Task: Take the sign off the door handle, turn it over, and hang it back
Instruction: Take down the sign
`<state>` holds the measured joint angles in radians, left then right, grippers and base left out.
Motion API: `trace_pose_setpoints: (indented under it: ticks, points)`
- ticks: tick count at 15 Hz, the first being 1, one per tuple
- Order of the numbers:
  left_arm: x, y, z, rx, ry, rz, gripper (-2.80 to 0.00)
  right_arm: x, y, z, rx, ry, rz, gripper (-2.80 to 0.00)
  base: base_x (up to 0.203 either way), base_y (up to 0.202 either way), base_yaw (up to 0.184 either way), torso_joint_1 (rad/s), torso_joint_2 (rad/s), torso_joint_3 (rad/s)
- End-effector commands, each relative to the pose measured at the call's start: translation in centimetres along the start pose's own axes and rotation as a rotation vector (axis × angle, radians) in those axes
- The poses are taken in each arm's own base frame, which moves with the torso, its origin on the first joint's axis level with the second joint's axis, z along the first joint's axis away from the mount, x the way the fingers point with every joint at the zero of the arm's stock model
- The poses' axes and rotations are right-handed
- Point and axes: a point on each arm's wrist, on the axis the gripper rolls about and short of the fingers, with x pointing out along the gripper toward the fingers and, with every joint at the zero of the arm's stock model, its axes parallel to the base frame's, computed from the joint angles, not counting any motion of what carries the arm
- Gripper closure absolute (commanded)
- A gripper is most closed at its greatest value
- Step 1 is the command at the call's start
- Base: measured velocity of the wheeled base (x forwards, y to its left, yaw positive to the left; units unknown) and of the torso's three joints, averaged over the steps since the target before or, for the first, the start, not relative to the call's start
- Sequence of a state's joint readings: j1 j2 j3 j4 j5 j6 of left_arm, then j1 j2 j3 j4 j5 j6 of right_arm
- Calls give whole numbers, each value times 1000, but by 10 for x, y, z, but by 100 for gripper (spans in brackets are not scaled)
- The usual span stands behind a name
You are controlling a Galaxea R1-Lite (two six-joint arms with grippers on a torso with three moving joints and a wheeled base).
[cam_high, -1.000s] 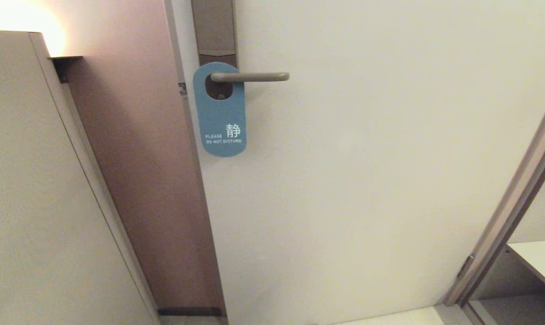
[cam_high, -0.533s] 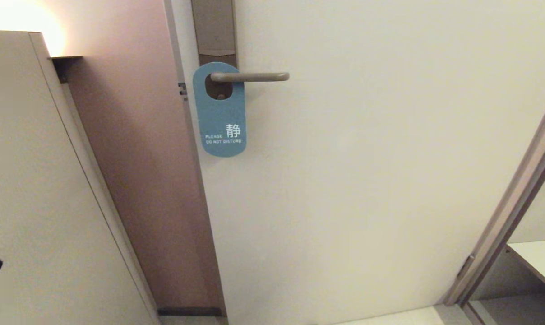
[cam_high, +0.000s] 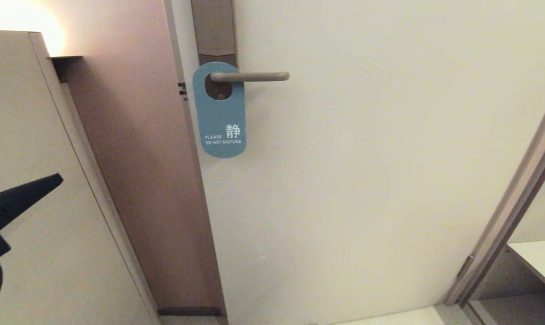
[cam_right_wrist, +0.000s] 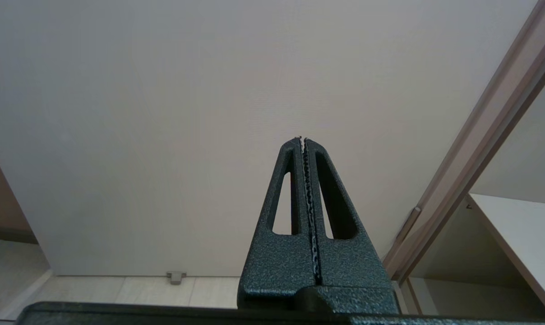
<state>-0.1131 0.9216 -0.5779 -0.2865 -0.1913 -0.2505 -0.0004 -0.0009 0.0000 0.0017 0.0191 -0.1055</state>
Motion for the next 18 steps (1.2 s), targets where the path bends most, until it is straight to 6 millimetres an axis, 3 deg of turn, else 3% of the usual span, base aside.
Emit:
trace_pose_setpoints:
  ticks: [1,11,18]
  points:
    - [31,6,2,-12,54,-34,0,0,0,0,-2,1,0,0,0,0,0,0,0,0]
    - [83,32,20,1,66,-316,0,0,0,0,-2,1,1,0,0,0,0,0,0,0]
    - [122,50,14,35,66,-512,0,0,0,0,0,1,1,0,0,0,0,0,0,0]
